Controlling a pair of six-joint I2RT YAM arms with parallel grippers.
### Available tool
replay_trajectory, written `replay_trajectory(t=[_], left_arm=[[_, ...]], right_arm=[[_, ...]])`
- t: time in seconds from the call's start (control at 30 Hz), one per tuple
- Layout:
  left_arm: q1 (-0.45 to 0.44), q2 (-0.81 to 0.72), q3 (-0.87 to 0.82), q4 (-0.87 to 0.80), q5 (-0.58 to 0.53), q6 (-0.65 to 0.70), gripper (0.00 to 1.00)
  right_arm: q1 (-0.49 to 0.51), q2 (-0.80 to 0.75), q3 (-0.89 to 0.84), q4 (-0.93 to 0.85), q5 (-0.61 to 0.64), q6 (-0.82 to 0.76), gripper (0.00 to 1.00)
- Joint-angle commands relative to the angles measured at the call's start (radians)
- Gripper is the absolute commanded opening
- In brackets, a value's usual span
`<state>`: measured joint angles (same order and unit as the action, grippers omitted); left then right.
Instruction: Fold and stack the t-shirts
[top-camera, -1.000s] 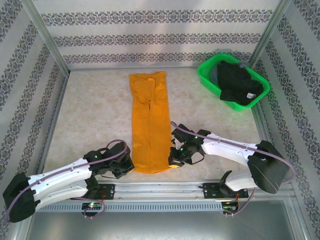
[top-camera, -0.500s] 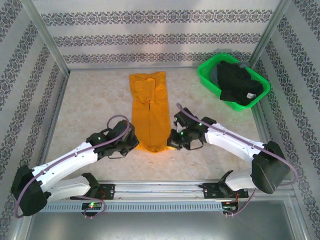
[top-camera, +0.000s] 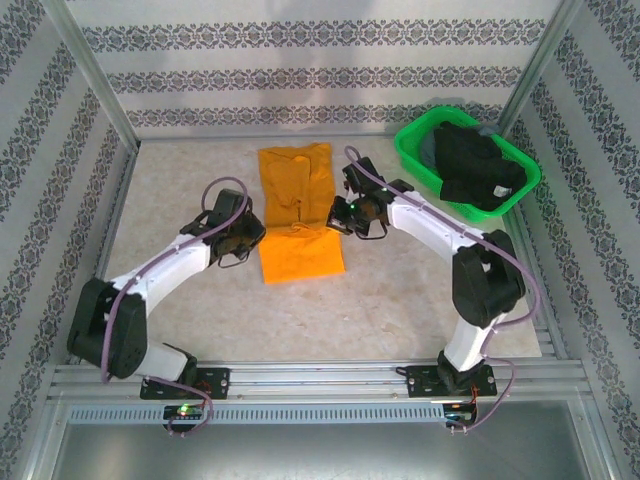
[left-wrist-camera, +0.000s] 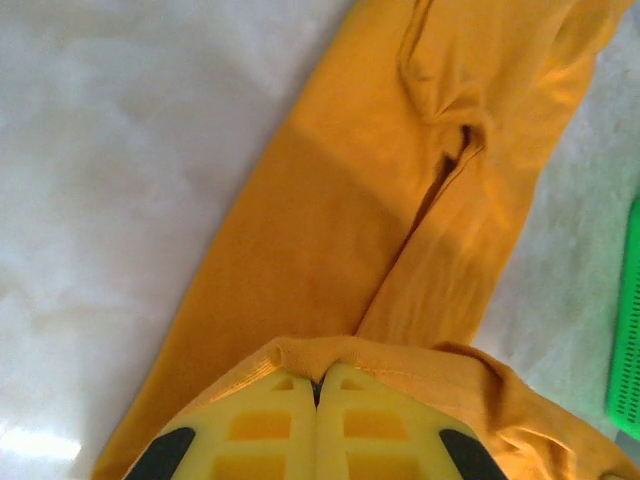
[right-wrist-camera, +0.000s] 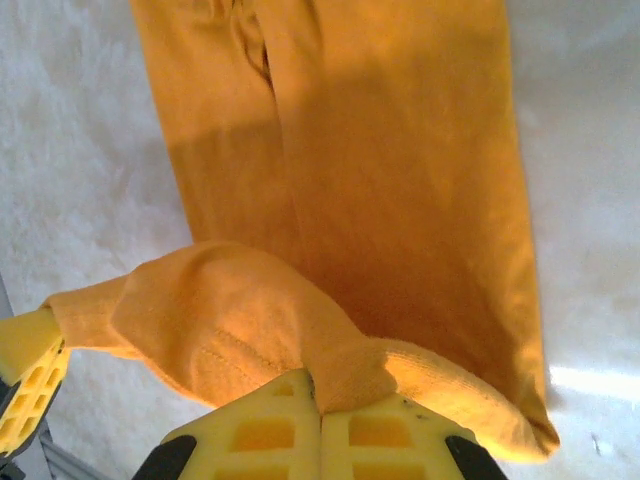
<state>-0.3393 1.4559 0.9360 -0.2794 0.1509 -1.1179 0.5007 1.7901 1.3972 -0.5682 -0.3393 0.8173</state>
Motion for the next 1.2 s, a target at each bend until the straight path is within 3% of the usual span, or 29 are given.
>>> replay_trajectory(t=[0.0, 0.53, 0.6, 0.67, 0.77, 0.87, 0.97, 1.17], left_arm=[[0.030, 0.077, 0.064, 0.110, 0.077, 0.089, 0.00], [0.107, 0.374, 0.272, 0.105, 0.143, 0.150, 0.00], [0.118, 0.398, 0.282, 0.108, 0.149, 0.150, 0.12], [0.125, 0.400, 0.287, 0.101, 0.147, 0.157, 0.34], [0.126, 0.324, 0.250, 0.073, 0.111, 0.166, 0.46], [0.117, 0.191, 0.122, 0.072, 0.098, 0.120, 0.50], [0.085, 0.071, -0.027, 0.058, 0.115, 0.030, 0.50], [-0.011, -0.051, -0.243, 0.146, 0.120, -0.185, 0.54]], right_arm=[[-0.017, 0.064, 0.087, 0.006, 0.023, -0.018, 0.00], [-0.104, 0.334, 0.308, 0.011, -0.028, 0.030, 0.00], [-0.117, 0.377, 0.365, -0.003, -0.060, 0.020, 0.18], [-0.131, 0.404, 0.417, -0.014, -0.097, -0.011, 0.36], [-0.152, 0.379, 0.437, -0.044, -0.107, -0.068, 0.49], [-0.174, 0.294, 0.359, -0.063, -0.107, -0.104, 0.54], [-0.171, 0.169, 0.176, -0.038, -0.097, -0.097, 0.54], [-0.122, -0.041, -0.249, 0.170, -0.135, 0.070, 0.54]])
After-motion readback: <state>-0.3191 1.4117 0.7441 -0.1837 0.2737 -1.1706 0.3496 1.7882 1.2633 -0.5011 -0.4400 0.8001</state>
